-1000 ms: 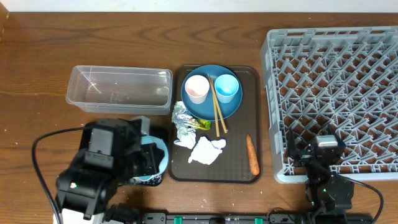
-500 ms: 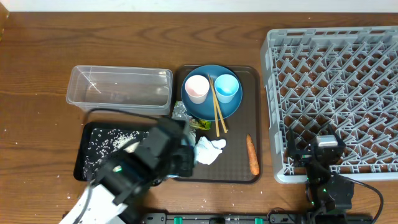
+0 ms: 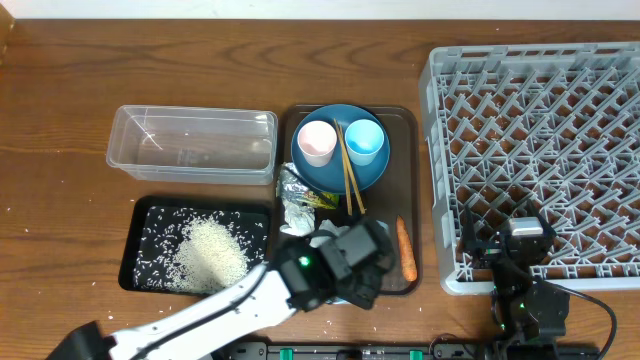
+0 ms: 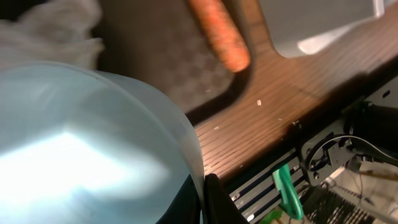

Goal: Sort waste into correct bins and load items into the dishwasher rack
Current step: 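Carry the empty bowl back and set it on the brown tray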

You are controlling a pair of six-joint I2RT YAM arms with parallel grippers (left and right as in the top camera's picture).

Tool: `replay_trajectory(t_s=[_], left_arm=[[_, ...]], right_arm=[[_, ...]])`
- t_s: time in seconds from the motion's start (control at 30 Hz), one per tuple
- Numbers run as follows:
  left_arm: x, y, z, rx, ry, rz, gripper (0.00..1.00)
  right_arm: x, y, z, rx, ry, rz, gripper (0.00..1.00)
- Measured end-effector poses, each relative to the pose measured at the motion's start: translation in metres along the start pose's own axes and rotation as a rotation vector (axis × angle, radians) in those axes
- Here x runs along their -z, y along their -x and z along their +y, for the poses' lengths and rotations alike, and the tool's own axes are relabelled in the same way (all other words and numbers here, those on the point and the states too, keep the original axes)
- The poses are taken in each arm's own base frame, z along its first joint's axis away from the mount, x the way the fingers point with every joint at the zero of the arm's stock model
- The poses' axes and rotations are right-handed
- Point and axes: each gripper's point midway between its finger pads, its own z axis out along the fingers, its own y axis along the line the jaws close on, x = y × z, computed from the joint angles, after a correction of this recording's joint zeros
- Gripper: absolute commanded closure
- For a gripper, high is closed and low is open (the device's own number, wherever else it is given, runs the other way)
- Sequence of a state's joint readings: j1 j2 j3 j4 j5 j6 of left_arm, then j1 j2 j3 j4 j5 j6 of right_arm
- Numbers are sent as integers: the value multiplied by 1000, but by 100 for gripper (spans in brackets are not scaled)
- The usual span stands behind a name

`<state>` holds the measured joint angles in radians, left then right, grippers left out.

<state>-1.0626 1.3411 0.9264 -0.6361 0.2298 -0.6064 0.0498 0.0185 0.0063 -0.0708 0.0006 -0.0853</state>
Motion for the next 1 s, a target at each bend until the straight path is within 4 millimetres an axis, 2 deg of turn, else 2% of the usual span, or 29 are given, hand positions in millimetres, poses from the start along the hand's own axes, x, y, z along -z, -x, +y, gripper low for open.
replay_trajectory(t_s=[0.2, 0.47, 0.93, 1.0], left_arm=[[-27, 6, -22, -58, -38, -16, 94], [-52, 14, -21, -74, -4, -35, 94], [-55, 14, -15, -71, 30, -36, 93], [-55, 14, -15, -72, 30, -36, 89]], right_arm=[[0, 0, 0, 0, 0, 0, 1], [0, 0, 0, 0, 0, 0, 1], [0, 0, 0, 0, 0, 0, 1], [0, 0, 0, 0, 0, 0, 1]])
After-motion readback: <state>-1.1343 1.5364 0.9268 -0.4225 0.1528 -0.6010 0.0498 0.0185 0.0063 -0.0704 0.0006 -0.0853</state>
